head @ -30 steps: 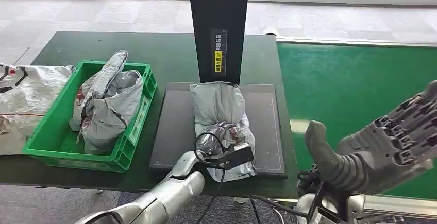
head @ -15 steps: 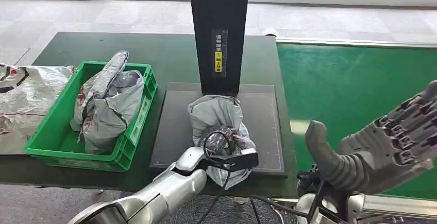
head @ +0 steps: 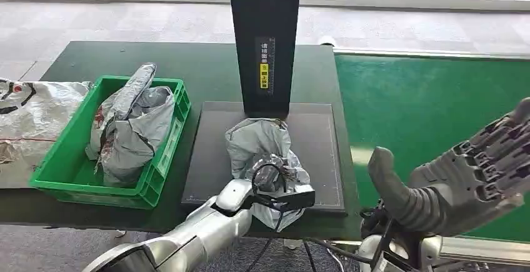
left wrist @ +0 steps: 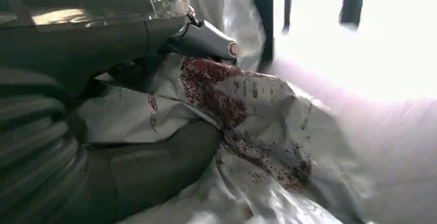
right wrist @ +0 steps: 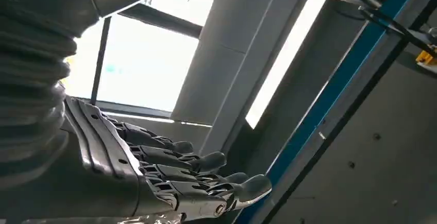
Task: Moved the parcel from conveyor to table for the left to box.
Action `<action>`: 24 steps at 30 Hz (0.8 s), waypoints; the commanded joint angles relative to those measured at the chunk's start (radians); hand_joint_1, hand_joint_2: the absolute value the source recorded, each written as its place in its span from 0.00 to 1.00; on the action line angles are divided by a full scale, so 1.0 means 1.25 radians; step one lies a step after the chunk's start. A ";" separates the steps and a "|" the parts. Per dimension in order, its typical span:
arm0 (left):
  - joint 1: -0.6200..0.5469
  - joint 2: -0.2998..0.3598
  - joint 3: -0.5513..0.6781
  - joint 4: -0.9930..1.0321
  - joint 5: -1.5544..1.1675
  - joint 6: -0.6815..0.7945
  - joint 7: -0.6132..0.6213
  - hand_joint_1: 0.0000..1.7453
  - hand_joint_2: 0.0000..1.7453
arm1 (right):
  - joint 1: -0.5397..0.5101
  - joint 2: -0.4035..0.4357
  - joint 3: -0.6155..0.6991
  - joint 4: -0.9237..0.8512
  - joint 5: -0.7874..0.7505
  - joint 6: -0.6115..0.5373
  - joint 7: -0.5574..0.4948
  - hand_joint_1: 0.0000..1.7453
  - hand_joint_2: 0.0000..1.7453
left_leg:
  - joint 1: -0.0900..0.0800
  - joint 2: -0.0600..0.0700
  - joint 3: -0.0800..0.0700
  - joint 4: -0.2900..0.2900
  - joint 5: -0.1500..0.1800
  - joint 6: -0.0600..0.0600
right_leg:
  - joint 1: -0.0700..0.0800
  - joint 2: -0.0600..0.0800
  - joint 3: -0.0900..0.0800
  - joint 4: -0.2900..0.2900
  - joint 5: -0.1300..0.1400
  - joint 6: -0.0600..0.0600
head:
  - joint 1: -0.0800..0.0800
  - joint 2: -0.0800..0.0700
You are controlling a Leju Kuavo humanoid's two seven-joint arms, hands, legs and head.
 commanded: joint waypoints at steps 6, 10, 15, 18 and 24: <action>0.236 0.034 0.483 -0.857 -0.187 0.144 -0.244 1.00 1.00 | 0.032 0.025 -0.011 0.018 0.011 -0.001 0.002 0.00 1.00 | 0.000 0.012 -0.011 -0.001 -0.003 -0.003 | 0.000 0.013 -0.010 0.001 0.003 -0.003 | 0.002 0.000; 0.290 0.034 0.545 -1.026 -0.007 0.144 -0.381 1.00 1.00 | 0.038 0.025 -0.015 0.015 0.023 -0.001 0.002 0.00 1.00 | 0.001 0.004 -0.007 -0.002 0.001 0.000 | 0.002 0.003 -0.008 -0.001 0.000 -0.002 | 0.002 0.000; 0.311 0.034 0.612 -1.119 0.065 0.144 -0.440 1.00 1.00 | 0.046 0.025 -0.024 0.007 0.027 -0.001 0.002 0.00 1.00 | 0.001 0.004 -0.007 -0.002 0.001 -0.002 | 0.002 0.004 -0.008 -0.001 0.000 -0.003 | 0.002 0.000; 0.306 0.034 0.623 -1.133 0.047 0.144 -0.426 1.00 1.00 | 0.051 0.025 -0.026 0.003 0.032 -0.001 0.002 0.00 1.00 | 0.002 0.002 -0.006 -0.003 0.001 -0.002 | 0.003 0.002 -0.007 -0.002 0.000 -0.003 | 0.002 0.000; 0.301 0.034 0.641 -1.140 0.054 0.144 -0.430 1.00 1.00 | 0.052 0.025 -0.025 0.003 0.033 -0.001 0.002 0.00 1.00 | 0.002 0.001 -0.008 -0.002 0.001 -0.002 | 0.002 0.000 -0.008 0.000 -0.001 -0.003 | 0.002 0.000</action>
